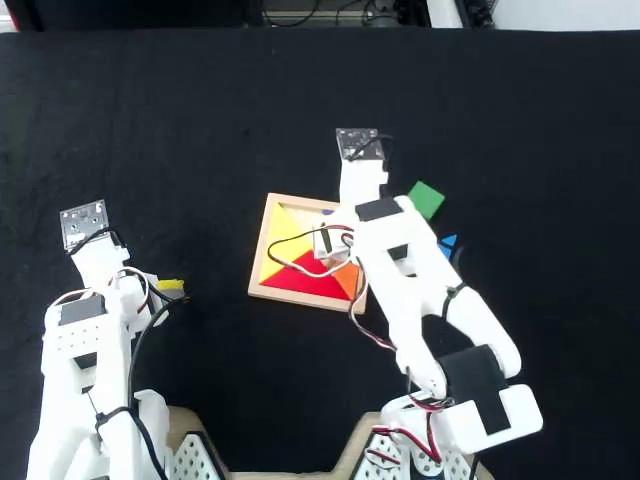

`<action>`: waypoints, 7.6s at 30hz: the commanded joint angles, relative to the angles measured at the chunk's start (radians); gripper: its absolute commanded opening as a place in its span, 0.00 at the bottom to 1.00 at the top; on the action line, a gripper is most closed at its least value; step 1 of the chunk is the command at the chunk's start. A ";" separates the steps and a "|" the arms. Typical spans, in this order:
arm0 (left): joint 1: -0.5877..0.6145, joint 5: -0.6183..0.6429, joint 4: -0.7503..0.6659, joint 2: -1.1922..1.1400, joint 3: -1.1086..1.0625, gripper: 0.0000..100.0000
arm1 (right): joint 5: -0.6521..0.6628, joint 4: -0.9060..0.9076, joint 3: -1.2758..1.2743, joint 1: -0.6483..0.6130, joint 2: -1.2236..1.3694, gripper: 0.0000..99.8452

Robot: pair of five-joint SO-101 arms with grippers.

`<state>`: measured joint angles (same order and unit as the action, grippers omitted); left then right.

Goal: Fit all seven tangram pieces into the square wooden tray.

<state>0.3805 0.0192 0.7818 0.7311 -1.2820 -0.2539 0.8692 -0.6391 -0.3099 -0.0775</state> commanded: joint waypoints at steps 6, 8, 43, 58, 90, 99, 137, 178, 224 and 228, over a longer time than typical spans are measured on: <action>-0.013 -0.014 -0.005 0.008 0.005 0.33 | 0.018 -0.043 -0.002 0.023 -0.044 0.11; -0.013 -0.014 -0.005 0.008 0.005 0.33 | 0.018 -0.043 -0.002 0.023 -0.044 0.11; -0.058 -0.014 -0.005 0.008 0.004 0.33 | 0.193 -0.112 0.042 -0.144 0.027 0.11; -0.056 -0.014 -0.002 0.008 0.002 0.33 | 0.351 -0.160 0.166 -0.103 0.131 0.01; -0.054 -0.014 0.002 0.008 0.002 0.33 | 0.351 -0.052 0.223 0.002 0.226 0.01; -0.056 -0.014 0.000 0.008 0.002 0.33 | 0.348 -0.055 0.272 0.000 0.243 0.01; -0.058 -0.014 -0.003 0.008 0.002 0.33 | 0.384 0.023 0.302 -0.043 0.297 0.01; -0.058 -0.014 -0.003 0.008 0.002 0.33 | 0.450 0.074 0.272 -0.029 0.277 0.01; -0.059 -0.014 -0.005 0.008 0.002 0.33 | 0.577 0.094 0.249 -0.083 0.114 0.01; -0.059 -0.014 -0.005 0.008 0.002 0.33 | 0.582 0.155 0.246 0.048 -0.062 0.01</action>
<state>0.3345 0.0192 0.7818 0.7311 -1.2820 0.3184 0.9766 -0.3951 -0.3882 0.0529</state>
